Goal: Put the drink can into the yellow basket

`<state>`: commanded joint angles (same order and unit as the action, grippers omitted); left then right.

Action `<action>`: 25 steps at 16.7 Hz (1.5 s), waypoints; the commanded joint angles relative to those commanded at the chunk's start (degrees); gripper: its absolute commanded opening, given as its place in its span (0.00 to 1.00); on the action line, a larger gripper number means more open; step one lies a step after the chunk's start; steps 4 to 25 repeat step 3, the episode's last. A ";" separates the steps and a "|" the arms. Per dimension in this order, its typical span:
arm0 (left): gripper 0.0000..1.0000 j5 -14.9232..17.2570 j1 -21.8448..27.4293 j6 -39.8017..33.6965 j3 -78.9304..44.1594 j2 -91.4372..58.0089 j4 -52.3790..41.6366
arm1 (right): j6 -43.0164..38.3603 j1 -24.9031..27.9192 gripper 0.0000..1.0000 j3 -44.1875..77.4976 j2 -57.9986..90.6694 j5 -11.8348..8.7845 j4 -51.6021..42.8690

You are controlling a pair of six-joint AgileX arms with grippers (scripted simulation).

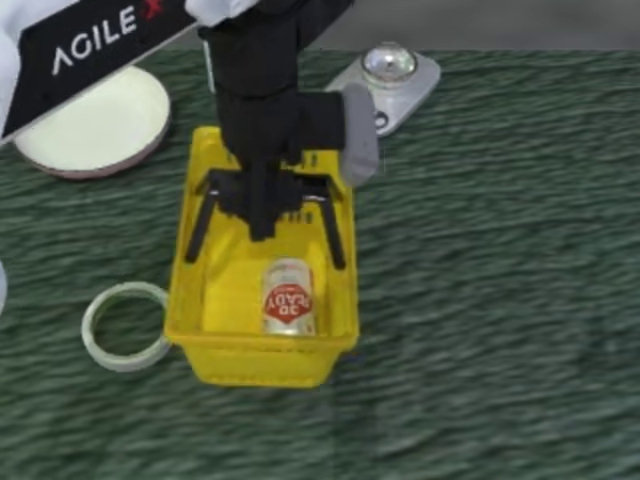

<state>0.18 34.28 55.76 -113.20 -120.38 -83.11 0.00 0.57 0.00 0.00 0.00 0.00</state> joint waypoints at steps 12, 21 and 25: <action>0.00 -0.04 -0.89 0.46 -1.82 0.57 -2.18 | 0.00 0.00 1.00 0.00 0.00 0.00 0.00; 0.00 -0.04 -0.89 0.46 -1.82 0.57 -2.18 | 0.00 0.00 1.00 0.00 0.00 0.00 0.00; 0.00 -0.04 -0.89 0.46 -1.82 0.57 -2.18 | 0.00 0.00 1.00 0.00 0.00 0.00 0.00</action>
